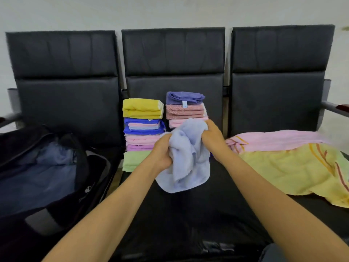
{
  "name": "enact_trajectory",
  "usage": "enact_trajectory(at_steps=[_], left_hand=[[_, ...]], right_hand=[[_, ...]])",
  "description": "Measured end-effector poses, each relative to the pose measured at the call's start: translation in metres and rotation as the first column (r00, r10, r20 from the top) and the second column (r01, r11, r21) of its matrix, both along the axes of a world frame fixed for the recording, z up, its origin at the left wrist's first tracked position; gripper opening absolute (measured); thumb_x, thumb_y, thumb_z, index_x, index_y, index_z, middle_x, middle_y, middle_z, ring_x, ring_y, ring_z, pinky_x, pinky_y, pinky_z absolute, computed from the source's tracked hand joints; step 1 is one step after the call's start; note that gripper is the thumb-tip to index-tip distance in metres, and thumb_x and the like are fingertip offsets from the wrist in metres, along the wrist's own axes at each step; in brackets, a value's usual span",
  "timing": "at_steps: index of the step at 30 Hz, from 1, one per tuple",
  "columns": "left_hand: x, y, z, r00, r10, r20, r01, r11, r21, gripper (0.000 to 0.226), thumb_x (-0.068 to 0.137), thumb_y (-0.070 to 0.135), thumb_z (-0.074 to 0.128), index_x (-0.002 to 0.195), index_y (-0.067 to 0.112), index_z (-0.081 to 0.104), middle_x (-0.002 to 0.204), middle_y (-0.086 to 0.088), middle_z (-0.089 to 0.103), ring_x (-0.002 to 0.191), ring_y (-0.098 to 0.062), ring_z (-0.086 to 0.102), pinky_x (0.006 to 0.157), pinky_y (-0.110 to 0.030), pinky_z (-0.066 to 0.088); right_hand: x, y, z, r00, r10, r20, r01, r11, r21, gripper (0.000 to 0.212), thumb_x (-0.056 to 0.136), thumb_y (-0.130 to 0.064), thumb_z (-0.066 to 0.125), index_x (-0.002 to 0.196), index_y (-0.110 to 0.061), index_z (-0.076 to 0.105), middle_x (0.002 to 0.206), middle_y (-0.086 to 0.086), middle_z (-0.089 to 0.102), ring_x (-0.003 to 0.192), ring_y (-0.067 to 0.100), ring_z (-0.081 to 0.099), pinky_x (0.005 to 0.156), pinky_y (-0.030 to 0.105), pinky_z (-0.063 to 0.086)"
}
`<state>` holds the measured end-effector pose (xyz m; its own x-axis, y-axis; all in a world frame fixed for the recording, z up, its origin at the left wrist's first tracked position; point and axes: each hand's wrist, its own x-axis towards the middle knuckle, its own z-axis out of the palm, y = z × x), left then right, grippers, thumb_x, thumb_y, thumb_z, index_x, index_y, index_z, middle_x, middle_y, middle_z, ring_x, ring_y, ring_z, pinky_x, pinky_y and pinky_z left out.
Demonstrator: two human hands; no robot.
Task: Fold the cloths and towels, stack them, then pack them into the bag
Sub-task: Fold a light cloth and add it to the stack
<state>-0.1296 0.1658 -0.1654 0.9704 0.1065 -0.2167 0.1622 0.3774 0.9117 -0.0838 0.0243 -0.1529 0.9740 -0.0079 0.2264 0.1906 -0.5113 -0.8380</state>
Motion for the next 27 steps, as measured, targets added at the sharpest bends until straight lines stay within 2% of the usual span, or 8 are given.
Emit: enact_trajectory(at_steps=[4,7,10,13,18,20,23,27], left_hand=[[-0.012,0.035,-0.033,0.961,-0.163,-0.222,0.199,0.968,0.150,0.016,0.086,0.011,0.057,0.071,0.009,0.059,0.066,-0.006,0.063,0.068,-0.019,0.059,0.063,-0.027,0.046],[-0.020,0.048,-0.058,0.928,-0.225,-0.298,0.287,0.941,0.181,0.017,0.078,-0.010,0.047,0.073,0.004,0.054,0.082,-0.011,0.057,0.073,-0.025,0.056,0.063,-0.028,0.046],[-0.023,0.053,-0.083,0.937,-0.209,-0.278,0.267,0.945,0.188,0.018,0.080,-0.012,0.054,0.091,0.001,0.061,0.098,-0.015,0.060,0.083,-0.029,0.058,0.070,-0.033,0.046],[-0.029,0.051,-0.094,0.956,-0.183,-0.228,0.229,0.953,0.198,0.023,0.084,0.001,0.066,0.106,0.007,0.063,0.107,-0.014,0.068,0.097,-0.032,0.065,0.076,-0.042,0.053],[-0.024,0.052,-0.098,0.972,-0.139,-0.190,0.170,0.972,0.159,0.046,0.078,0.019,0.077,0.119,0.007,0.059,0.116,-0.017,0.066,0.107,-0.036,0.063,0.092,-0.053,0.051],[-0.021,0.053,-0.093,0.980,-0.118,-0.159,0.147,0.973,0.178,0.039,0.084,0.016,0.071,0.119,0.005,0.058,0.117,-0.018,0.065,0.110,-0.036,0.062,0.090,-0.048,0.052],[-0.018,0.057,-0.086,0.990,-0.088,-0.107,0.112,0.965,0.237,0.028,0.086,0.010,0.068,0.112,0.009,0.058,0.113,-0.014,0.065,0.104,-0.032,0.063,0.081,-0.041,0.054],[-0.016,0.063,-0.079,0.999,0.037,-0.018,-0.030,0.953,0.300,0.024,0.085,0.014,0.071,0.102,0.006,0.056,0.094,-0.009,0.064,0.083,-0.022,0.063,0.076,-0.036,0.055]], right_hand=[[-0.003,-0.006,-0.044,0.970,0.077,-0.232,-0.150,0.937,-0.317,0.042,0.091,-0.004,0.044,0.133,-0.010,0.042,0.131,0.017,0.049,0.115,0.034,0.051,0.085,0.038,0.046],[-0.016,-0.005,-0.057,0.911,0.135,-0.390,-0.321,0.826,-0.464,0.046,0.091,-0.003,0.046,0.136,-0.014,0.044,0.136,0.011,0.047,0.119,0.027,0.050,0.089,0.031,0.044],[-0.036,0.001,-0.068,0.761,0.324,-0.562,-0.550,0.782,-0.293,0.043,0.089,-0.010,0.055,0.130,-0.021,0.049,0.131,0.000,0.052,0.117,0.017,0.051,0.097,0.030,0.046],[-0.050,0.011,-0.079,0.629,0.465,-0.622,-0.628,0.777,-0.054,0.040,0.089,-0.025,0.065,0.125,-0.019,0.048,0.121,0.001,0.055,0.106,0.010,0.053,0.090,0.026,0.048],[-0.047,0.017,-0.107,0.727,0.504,-0.466,-0.506,0.852,0.131,0.014,0.091,-0.027,0.063,0.096,-0.017,0.053,0.095,-0.002,0.057,0.096,0.012,0.058,0.080,0.021,0.051],[-0.041,0.018,-0.109,0.754,0.493,-0.435,-0.473,0.866,0.162,0.012,0.094,-0.026,0.059,0.086,-0.019,0.053,0.090,-0.001,0.056,0.092,0.012,0.056,0.082,0.025,0.051],[-0.035,0.018,-0.103,0.825,0.429,-0.369,-0.371,0.902,0.221,0.014,0.097,-0.025,0.052,0.085,-0.021,0.059,0.093,0.003,0.059,0.091,0.015,0.054,0.089,0.034,0.048],[-0.034,0.010,-0.089,0.905,0.325,-0.274,-0.280,0.941,0.192,0.022,0.099,-0.029,0.046,0.092,-0.015,0.061,0.096,0.004,0.061,0.091,0.017,0.053,0.082,0.028,0.043]])
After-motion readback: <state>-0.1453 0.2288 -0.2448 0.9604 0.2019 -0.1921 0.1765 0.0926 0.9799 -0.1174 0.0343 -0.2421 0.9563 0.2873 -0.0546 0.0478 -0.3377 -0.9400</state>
